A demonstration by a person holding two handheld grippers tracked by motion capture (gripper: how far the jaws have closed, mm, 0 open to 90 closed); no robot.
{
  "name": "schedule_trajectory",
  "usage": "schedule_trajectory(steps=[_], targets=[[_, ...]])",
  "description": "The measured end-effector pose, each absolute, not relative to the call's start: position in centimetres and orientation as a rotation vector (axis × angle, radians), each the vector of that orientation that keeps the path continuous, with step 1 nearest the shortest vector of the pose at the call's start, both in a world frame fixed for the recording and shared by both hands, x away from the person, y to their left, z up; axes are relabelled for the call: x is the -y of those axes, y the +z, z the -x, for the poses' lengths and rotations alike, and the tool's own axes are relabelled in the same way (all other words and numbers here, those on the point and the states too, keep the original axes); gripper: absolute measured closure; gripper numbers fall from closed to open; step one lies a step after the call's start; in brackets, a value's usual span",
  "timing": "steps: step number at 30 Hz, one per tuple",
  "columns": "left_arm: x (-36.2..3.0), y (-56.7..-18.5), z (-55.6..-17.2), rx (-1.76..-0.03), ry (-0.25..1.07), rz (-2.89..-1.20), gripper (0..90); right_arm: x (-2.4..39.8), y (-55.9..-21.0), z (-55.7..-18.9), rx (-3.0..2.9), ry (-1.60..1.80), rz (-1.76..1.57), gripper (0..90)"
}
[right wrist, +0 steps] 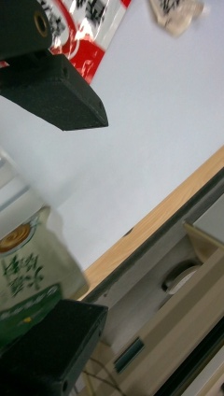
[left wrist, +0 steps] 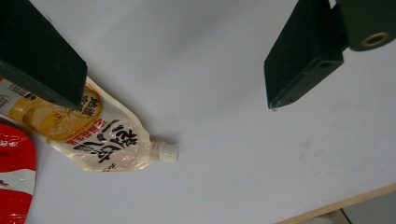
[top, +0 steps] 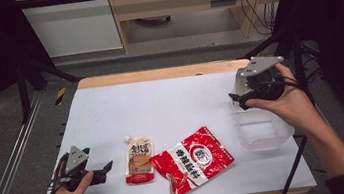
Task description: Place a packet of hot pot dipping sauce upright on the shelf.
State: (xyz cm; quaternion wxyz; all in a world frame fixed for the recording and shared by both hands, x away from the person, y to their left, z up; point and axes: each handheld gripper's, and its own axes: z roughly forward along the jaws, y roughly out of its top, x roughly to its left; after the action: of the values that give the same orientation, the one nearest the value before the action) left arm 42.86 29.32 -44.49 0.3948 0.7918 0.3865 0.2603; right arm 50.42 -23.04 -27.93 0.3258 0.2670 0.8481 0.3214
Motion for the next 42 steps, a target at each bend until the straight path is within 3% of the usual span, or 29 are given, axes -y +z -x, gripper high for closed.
schedule_trajectory(steps=[9,28,42], targets=[[-29.3,-44.4,-42.8,-0.972,0.664,-2.011,5.9,18.3,-28.8,-48.9,-2.312,0.835,-0.577,10.8],[-29.2,-44.4,-42.8,-0.965,0.661,-2.015,5.9,13.3,-30.9,-48.4,-2.400,0.889,-0.496,13.3],[-28.9,-44.4,-42.7,-0.941,0.657,-2.030,5.8,8.5,-33.2,-48.8,-2.457,0.925,-0.488,20.4]])
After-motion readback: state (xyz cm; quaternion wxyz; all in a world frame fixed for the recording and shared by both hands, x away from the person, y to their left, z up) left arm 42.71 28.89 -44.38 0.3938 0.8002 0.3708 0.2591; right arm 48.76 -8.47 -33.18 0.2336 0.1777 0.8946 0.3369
